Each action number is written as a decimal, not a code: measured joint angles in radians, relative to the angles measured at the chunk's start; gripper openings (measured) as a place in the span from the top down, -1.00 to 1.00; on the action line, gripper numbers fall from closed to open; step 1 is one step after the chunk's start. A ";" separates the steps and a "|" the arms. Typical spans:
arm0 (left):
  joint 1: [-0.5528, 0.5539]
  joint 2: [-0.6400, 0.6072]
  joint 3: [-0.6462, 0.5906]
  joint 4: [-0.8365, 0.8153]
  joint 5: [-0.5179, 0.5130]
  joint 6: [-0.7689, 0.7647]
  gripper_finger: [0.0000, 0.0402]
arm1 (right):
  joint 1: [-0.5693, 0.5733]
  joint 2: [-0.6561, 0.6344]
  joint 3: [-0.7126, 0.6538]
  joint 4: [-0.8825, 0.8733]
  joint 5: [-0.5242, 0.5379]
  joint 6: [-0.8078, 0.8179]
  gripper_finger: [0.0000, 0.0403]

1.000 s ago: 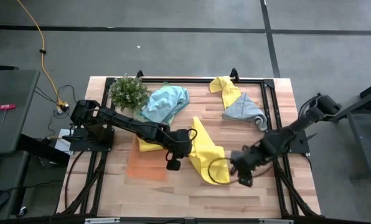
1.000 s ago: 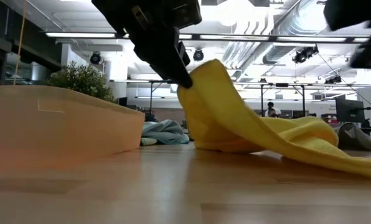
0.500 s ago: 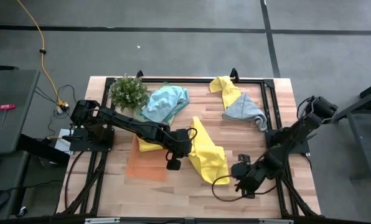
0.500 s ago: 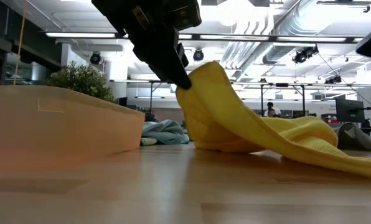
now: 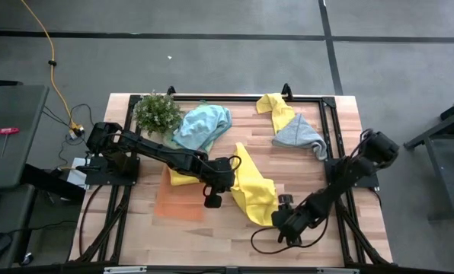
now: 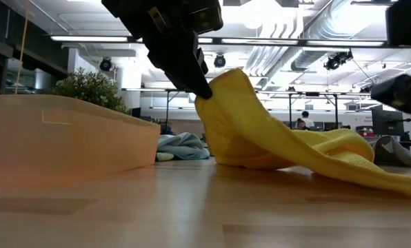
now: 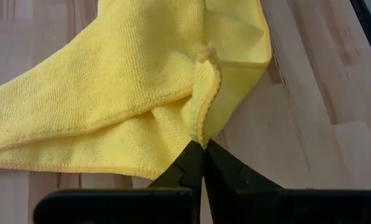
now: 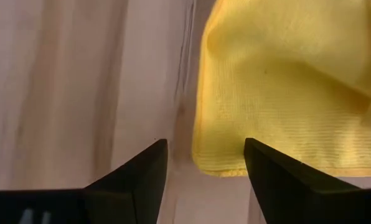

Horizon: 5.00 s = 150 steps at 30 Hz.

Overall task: Fold microfiber towels
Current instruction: Fold the middle right yellow microfiber towel

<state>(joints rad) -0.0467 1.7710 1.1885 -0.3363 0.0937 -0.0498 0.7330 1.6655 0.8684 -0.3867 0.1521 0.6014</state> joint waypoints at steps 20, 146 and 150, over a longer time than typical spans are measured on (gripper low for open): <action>0.094 -0.148 0.000 -0.019 0.007 -0.064 1.00 | -0.071 -0.196 0.029 -0.213 -0.061 0.168 0.98; -0.150 -0.122 -0.346 0.542 -0.007 -0.856 1.00 | -0.144 -0.397 0.099 -0.430 -0.553 0.611 1.00; -0.152 -0.092 -0.347 0.538 -0.111 -0.856 1.00 | -0.150 -0.380 0.099 -0.470 -0.473 0.673 1.00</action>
<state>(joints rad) -0.1986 1.6785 0.8417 0.2015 -0.0175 -0.9058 0.5834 1.2850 0.9676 -0.8566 -0.3212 1.2740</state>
